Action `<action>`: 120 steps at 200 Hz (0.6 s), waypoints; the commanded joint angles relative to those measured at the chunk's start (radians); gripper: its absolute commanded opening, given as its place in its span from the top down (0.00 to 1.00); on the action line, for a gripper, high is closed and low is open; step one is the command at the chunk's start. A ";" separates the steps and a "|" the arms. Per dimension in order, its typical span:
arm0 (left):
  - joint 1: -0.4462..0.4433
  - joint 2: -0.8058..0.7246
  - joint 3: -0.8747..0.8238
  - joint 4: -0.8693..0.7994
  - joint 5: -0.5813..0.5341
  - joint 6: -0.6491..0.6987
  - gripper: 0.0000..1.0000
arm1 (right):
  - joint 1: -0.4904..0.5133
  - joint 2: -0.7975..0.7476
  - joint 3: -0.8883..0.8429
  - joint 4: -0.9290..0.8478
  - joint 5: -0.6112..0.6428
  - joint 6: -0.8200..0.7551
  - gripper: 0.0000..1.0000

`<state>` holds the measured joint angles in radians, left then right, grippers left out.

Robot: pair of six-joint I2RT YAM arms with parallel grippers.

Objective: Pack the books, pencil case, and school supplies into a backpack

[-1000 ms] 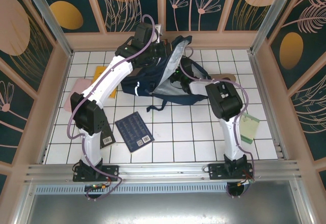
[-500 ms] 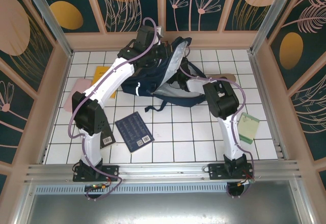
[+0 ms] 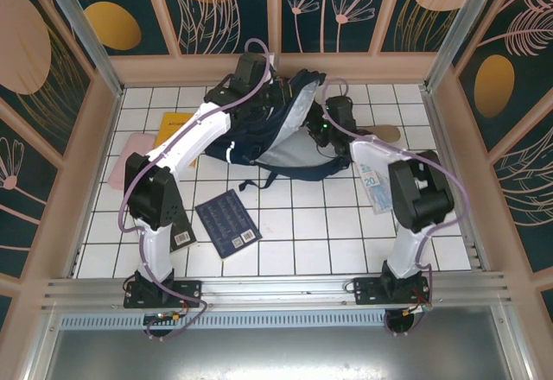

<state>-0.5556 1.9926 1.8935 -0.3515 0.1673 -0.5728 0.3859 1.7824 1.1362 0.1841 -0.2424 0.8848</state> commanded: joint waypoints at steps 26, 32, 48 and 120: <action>0.010 0.039 -0.074 0.109 -0.041 0.004 1.00 | -0.042 -0.296 -0.193 -0.146 0.119 -0.138 0.24; 0.010 0.048 -0.086 0.112 -0.036 0.000 1.00 | -0.042 -0.329 -0.213 -0.162 0.130 -0.146 0.24; 0.010 0.074 -0.114 0.119 -0.018 -0.019 1.00 | -0.042 -0.410 -0.266 -0.185 0.138 -0.167 0.24; 0.010 -0.010 -0.214 0.115 -0.058 -0.069 0.41 | 0.041 -0.571 -0.360 -0.248 0.157 -0.245 0.32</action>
<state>-0.5674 2.0701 1.7134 -0.2375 0.2028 -0.6285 0.3740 1.2354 0.7898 -0.0338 -0.1040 0.6964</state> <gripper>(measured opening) 0.488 0.693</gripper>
